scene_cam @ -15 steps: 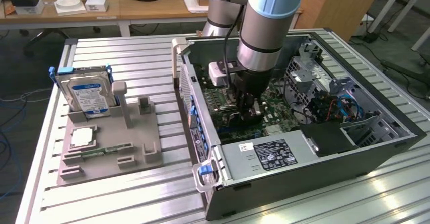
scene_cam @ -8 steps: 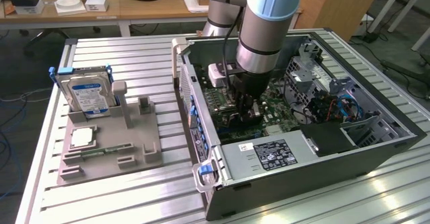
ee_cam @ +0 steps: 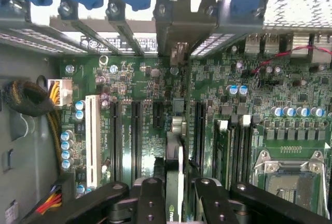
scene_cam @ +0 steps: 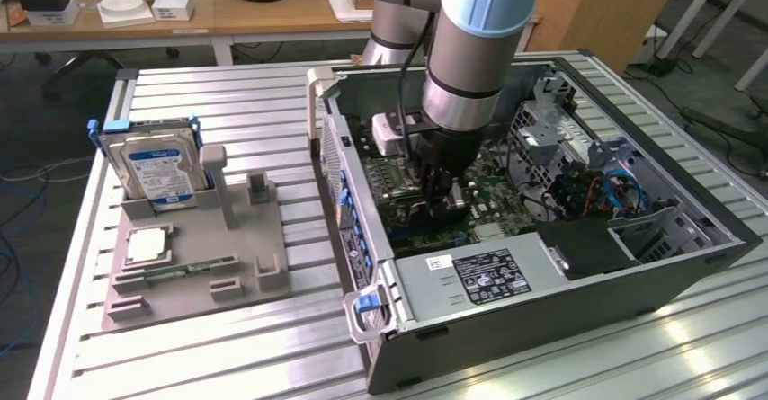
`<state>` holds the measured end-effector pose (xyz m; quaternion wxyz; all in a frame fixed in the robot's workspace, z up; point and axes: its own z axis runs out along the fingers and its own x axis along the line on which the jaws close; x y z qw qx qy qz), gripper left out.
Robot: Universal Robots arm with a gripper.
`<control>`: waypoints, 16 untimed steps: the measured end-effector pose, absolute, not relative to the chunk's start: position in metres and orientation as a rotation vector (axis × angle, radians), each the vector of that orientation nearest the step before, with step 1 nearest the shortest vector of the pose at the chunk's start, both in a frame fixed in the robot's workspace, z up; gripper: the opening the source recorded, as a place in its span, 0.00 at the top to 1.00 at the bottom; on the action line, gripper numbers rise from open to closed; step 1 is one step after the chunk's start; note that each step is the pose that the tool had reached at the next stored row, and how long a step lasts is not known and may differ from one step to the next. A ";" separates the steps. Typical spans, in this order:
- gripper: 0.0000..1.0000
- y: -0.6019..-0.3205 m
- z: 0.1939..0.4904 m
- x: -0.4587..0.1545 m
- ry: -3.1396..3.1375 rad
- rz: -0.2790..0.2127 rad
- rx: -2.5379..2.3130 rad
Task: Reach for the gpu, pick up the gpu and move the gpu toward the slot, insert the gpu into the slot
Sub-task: 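Insert the gpu into the slot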
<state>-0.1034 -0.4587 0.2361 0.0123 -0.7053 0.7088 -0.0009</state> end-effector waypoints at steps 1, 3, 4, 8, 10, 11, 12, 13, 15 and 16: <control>0.73 -0.459 0.238 -0.103 2.210 -0.004 -2.199; 0.67 -0.459 0.244 -0.103 2.209 -0.004 -2.199; 0.67 -0.459 0.248 -0.103 2.210 -0.004 -2.199; 0.67 -0.459 0.266 -0.103 2.210 -0.004 -2.199; 0.67 -0.459 0.275 -0.103 2.209 -0.004 -2.199; 0.67 -0.459 0.280 -0.103 2.209 -0.004 -2.199; 0.68 -0.459 0.280 -0.103 2.209 -0.004 -2.199; 0.68 -0.459 0.280 -0.103 2.209 -0.004 -2.200; 0.81 -0.459 0.280 -0.103 2.209 -0.004 -2.200; 0.81 -0.459 0.280 -0.103 2.209 -0.004 -2.200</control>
